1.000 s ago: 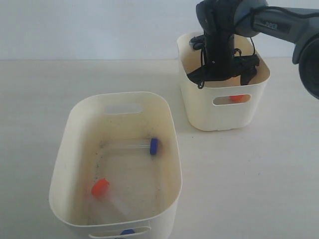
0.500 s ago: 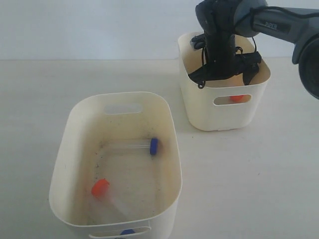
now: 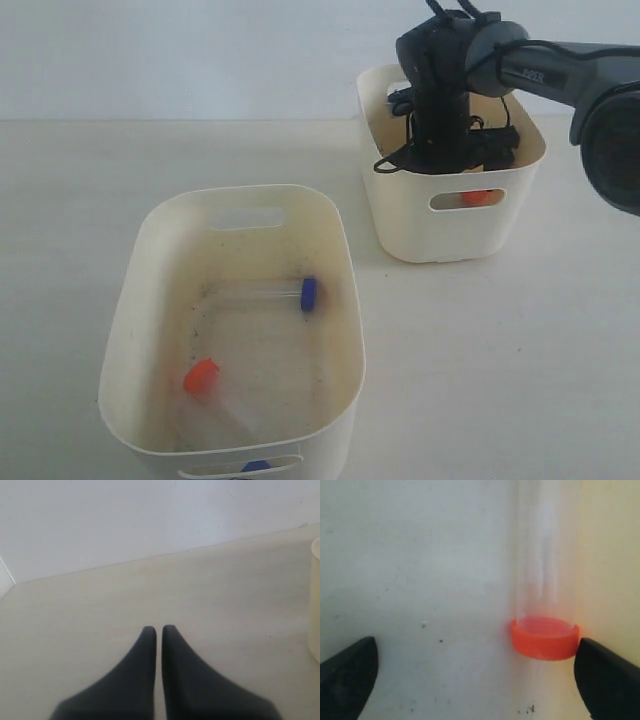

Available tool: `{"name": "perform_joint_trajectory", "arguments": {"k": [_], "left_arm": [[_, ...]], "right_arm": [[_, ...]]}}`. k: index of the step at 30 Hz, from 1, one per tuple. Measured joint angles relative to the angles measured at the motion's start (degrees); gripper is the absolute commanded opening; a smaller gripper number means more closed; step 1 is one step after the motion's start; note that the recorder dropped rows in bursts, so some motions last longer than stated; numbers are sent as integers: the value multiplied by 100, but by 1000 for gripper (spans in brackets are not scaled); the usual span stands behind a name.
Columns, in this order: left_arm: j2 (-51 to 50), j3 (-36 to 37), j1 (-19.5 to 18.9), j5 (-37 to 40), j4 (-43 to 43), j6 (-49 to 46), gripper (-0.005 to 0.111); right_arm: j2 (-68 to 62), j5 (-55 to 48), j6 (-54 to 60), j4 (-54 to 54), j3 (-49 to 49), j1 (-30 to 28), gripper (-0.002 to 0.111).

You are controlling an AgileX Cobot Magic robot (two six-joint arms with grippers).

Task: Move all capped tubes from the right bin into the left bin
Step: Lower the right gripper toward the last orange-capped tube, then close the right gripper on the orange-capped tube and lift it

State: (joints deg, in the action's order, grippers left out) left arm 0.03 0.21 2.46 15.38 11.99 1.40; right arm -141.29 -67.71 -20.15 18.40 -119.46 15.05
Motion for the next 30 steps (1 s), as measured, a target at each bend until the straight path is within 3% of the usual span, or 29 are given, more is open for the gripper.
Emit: {"name": "perform_joint_trajectory", "arguments": {"k": [9,13,15,17,18,19,20,30], "left_arm": [[0,0,0,0,0,0,4],[0,0,0,0,0,0,4],[0,0,0,0,0,0,4],[0,0,0,0,0,0,4],[0,0,0,0,0,0,4],[0,0,0,0,0,0,4],[0,0,0,0,0,0,4],[0,0,0,0,0,0,4]], "right_arm": [[-68,806,-90,-23,-35,-38,104],[-91,1052,-150,-168,-35,-72,82],[-105,1119,-150,-207,-35,-81,65],[-119,1119,-272,-215,-35,-81,41],[-134,1119,-300,-215,-35,-81,18],[-133,1119,-323,-215,-35,-81,5],[-136,1119,-322,-215,-35,-81,0],[-120,943,28,-215,-35,-81,0]]}}
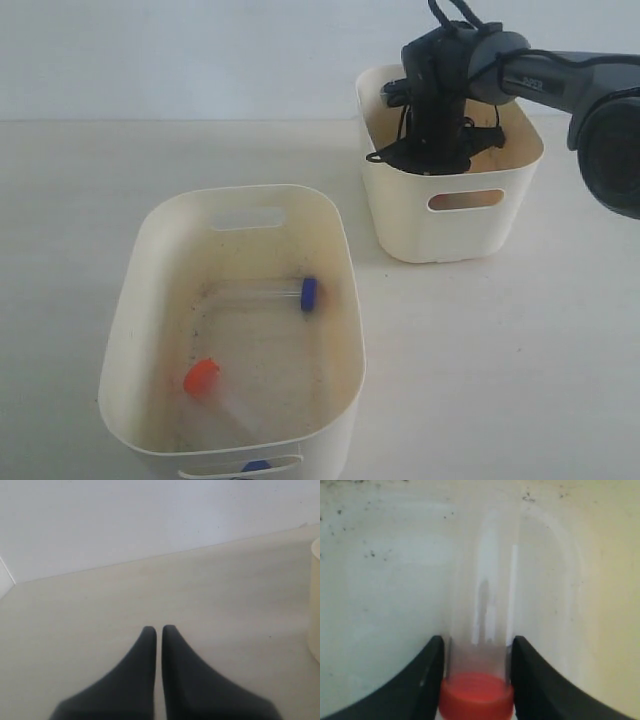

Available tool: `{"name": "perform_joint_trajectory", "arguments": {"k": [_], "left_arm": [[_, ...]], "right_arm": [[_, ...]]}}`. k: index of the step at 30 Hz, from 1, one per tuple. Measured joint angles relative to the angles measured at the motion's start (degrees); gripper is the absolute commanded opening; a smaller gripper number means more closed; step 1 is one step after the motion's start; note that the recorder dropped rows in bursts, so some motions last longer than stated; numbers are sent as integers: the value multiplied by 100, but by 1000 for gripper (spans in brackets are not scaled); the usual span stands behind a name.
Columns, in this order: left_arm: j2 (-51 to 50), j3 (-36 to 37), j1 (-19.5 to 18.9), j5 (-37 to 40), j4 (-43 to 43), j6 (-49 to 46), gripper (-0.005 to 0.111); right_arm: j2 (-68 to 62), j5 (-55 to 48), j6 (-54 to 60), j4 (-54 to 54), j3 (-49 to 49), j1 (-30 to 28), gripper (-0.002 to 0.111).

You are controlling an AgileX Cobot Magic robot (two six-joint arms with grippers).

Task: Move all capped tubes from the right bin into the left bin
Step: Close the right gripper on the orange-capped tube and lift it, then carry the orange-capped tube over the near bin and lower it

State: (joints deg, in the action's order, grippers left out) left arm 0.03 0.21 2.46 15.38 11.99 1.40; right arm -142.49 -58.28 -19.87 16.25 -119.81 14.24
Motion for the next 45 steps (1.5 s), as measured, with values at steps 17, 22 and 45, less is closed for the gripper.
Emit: {"name": "perform_joint_trajectory", "arguments": {"k": [17,22,45], "left_arm": [[0,0,0,0,0,0,4],[0,0,0,0,0,0,4],[0,0,0,0,0,0,4]], "right_arm": [[2031,-1122,678,-466,109,-9,0],[2725,-1142,1086,-1969,109,-17,0],[3693,-1156,2266,-3339,1711,2424,0]]}}
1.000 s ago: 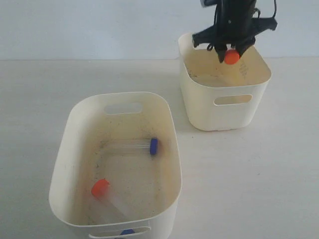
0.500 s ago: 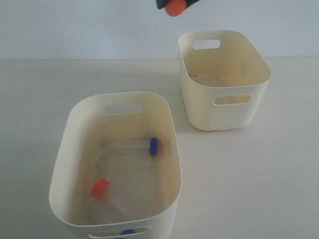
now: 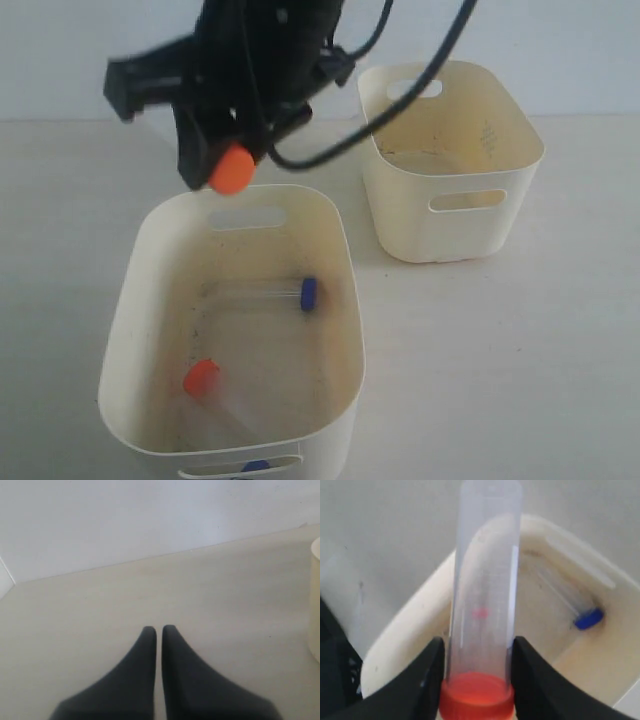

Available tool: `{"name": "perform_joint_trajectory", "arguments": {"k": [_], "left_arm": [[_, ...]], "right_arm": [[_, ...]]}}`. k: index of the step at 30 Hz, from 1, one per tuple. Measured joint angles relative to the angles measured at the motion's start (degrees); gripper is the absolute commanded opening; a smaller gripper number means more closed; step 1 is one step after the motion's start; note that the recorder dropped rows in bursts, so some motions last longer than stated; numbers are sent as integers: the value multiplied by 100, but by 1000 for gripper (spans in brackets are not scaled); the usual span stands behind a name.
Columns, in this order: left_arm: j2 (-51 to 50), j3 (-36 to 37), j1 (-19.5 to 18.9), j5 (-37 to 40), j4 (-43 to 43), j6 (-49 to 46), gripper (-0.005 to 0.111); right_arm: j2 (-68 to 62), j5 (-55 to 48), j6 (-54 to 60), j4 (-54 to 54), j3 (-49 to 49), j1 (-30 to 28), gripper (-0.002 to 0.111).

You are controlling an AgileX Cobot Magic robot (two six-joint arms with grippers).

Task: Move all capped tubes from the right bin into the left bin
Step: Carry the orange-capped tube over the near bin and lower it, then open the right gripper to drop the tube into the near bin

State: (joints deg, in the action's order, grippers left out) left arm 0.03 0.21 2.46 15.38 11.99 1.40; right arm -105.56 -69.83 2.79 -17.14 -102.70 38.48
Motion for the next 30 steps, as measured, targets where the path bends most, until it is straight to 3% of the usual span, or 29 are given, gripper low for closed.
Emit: {"name": "perform_joint_trajectory", "arguments": {"k": [7,19,21,26,27,30], "left_arm": [[0,0,0,0,0,0,4],[0,0,0,0,0,0,4],[0,0,0,0,0,0,4],[0,0,0,0,0,0,4],[0,0,0,0,0,0,4],[0,0,0,0,0,0,4]], "right_arm": [[-10,-31,13,36,1200,26,0],[-10,92,13,27,1316,26,2],[-10,163,13,12,1316,26,11],[-10,254,218,1,1316,26,46],[-10,257,249,1,1316,26,46],[-10,257,259,1,1316,26,17]]}}
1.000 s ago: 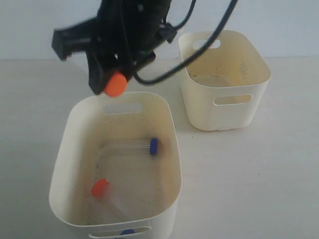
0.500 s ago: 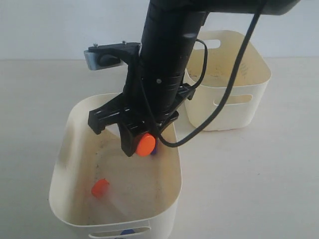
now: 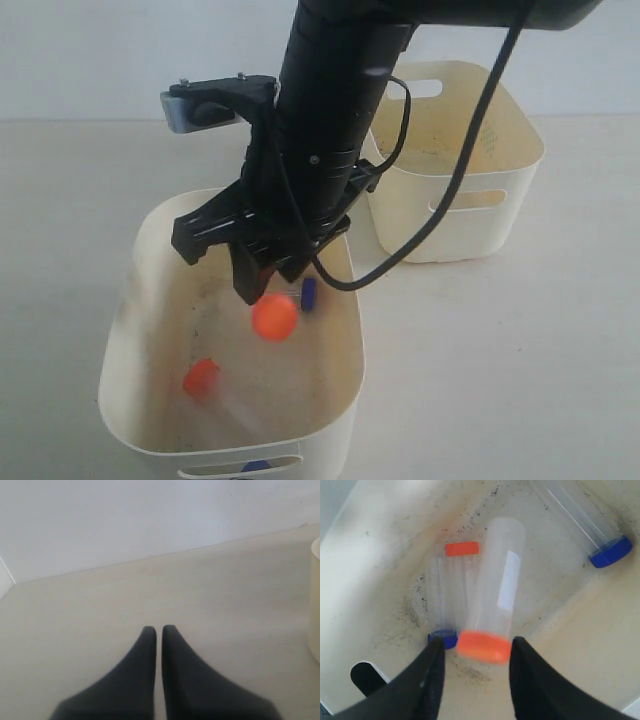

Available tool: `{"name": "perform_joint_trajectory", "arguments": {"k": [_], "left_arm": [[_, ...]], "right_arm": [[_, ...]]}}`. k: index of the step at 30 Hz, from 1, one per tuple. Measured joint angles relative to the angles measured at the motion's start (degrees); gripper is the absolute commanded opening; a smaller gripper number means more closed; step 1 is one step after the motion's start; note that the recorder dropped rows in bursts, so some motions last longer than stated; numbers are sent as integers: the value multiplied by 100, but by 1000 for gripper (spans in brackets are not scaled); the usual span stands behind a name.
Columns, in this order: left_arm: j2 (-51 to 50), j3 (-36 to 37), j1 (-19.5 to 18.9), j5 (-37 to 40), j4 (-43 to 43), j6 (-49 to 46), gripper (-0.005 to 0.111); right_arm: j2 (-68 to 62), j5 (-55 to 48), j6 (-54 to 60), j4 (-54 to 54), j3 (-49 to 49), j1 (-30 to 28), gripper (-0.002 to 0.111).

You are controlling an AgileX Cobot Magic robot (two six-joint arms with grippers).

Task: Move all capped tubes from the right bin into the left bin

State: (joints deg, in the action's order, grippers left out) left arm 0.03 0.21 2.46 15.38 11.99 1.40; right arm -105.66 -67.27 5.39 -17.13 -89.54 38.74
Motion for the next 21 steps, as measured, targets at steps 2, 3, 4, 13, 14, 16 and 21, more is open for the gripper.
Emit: {"name": "perform_joint_trajectory", "arguments": {"k": [2,3,4,13,14,16,21], "left_arm": [[0,0,0,0,0,0,4],[0,0,0,0,0,0,4],[0,0,0,0,0,0,4],[0,0,0,0,0,0,4],[0,0,0,0,0,0,4],[0,0,0,0,0,0,4],[0,0,0,0,0,0,4]], "right_arm": [[0,0,0,0,0,0,0],[0,-11,0,0,0,0,0],[0,-11,0,0,0,0,0],[0,-1,0,0,0,0,0],[0,11,0,0,0,0,0],[0,21,0,0,0,0,0],[0,21,0,0,0,0,0]]}}
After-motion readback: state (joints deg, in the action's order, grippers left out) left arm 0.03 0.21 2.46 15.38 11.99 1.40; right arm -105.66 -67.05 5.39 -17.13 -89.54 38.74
